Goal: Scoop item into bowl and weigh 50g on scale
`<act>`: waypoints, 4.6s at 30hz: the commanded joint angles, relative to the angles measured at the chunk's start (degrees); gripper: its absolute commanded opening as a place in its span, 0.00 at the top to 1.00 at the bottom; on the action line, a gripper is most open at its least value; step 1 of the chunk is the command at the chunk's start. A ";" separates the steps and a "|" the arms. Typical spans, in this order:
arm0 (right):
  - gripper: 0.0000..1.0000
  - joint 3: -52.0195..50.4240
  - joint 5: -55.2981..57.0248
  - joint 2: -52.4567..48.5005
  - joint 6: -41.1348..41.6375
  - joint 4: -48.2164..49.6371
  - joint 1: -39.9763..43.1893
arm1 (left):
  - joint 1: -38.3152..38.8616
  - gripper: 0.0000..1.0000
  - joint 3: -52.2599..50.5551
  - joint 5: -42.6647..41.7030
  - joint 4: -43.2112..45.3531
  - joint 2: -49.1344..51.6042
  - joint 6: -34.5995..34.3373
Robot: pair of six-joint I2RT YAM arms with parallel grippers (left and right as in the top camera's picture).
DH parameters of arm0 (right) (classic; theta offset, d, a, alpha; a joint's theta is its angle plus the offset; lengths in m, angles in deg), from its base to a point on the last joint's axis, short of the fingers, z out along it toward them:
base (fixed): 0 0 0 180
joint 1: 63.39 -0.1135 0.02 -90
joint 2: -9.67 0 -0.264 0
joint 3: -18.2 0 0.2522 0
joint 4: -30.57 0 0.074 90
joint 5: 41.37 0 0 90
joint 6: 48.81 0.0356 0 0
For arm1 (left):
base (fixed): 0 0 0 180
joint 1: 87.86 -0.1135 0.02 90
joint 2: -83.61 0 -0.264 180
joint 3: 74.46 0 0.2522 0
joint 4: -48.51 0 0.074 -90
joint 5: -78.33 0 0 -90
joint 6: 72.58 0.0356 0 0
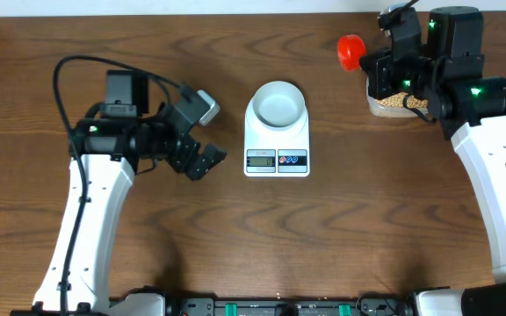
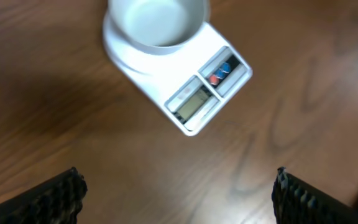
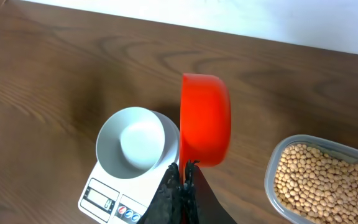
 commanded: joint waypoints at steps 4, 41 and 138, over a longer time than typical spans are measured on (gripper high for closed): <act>0.99 0.90 -0.72 0.11 -1.16 0.20 -0.28 | -0.46 0.02 0.72 -5.62 -2.08 0.00 8.17; 0.99 0.90 -0.72 0.11 -1.14 2.38 -0.31 | -0.46 0.02 2.34 -0.07 -1.70 0.00 5.33; 0.99 0.98 9.01 0.11 -9.73 -2.86 1.75 | -0.46 0.02 2.12 -0.04 -0.33 -2.67 0.81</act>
